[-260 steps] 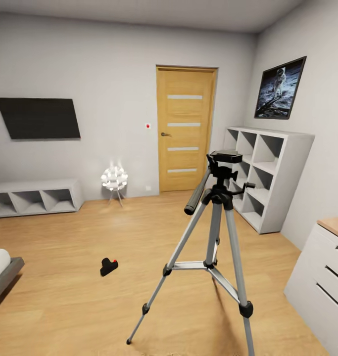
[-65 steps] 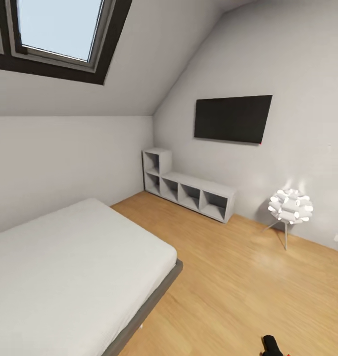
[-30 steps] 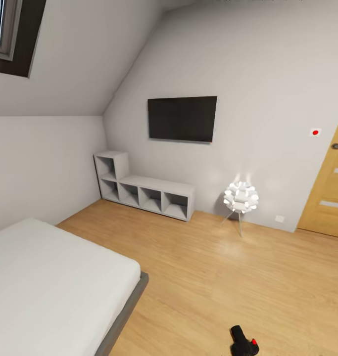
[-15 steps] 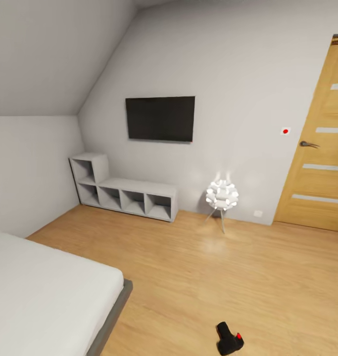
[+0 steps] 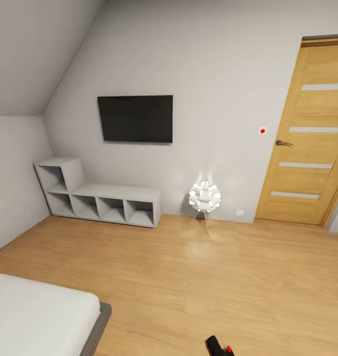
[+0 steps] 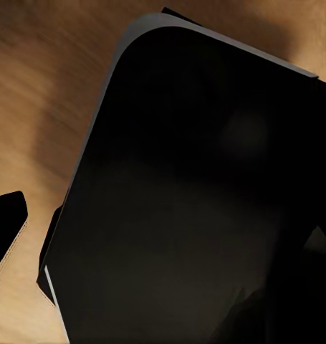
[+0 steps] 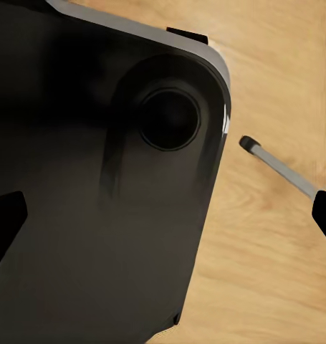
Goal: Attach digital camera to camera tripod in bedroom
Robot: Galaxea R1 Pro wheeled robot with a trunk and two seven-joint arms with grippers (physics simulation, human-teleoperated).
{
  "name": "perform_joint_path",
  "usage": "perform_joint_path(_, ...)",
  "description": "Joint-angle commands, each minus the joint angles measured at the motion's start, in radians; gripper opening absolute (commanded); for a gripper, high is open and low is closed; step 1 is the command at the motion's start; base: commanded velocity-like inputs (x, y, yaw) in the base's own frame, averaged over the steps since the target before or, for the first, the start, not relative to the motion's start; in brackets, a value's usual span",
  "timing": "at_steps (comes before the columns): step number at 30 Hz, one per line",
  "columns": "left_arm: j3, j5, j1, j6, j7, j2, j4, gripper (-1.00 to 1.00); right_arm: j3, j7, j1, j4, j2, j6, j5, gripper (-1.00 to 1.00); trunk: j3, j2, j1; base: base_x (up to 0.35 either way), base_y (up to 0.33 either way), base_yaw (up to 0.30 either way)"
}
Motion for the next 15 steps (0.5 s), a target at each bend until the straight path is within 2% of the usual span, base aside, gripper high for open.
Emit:
perform_joint_path(1,-0.001,0.004,0.0,-0.002,0.001,0.0,-0.001,1.0,-0.001,-0.001,0.0,-0.001,0.0,-0.001,0.007,1.0,-0.001,0.0,0.001,0.321,0.0,-0.244)
perform_joint_path(7,-0.001,0.004,0.0,-0.002,0.001,0.0,-0.001,1.0,-0.002,-0.001,0.0,-0.001,0.0,-0.001,0.007,1.0,-0.001,0.0,0.001,0.232,0.0,-0.244)
perform_joint_path(15,-0.001,0.005,0.0,-0.002,0.001,0.0,-0.001,1.0,-0.002,-0.002,0.0,-0.001,-0.001,-0.001,0.006,1.0,-0.001,0.0,0.001,0.05,0.0,-0.244)
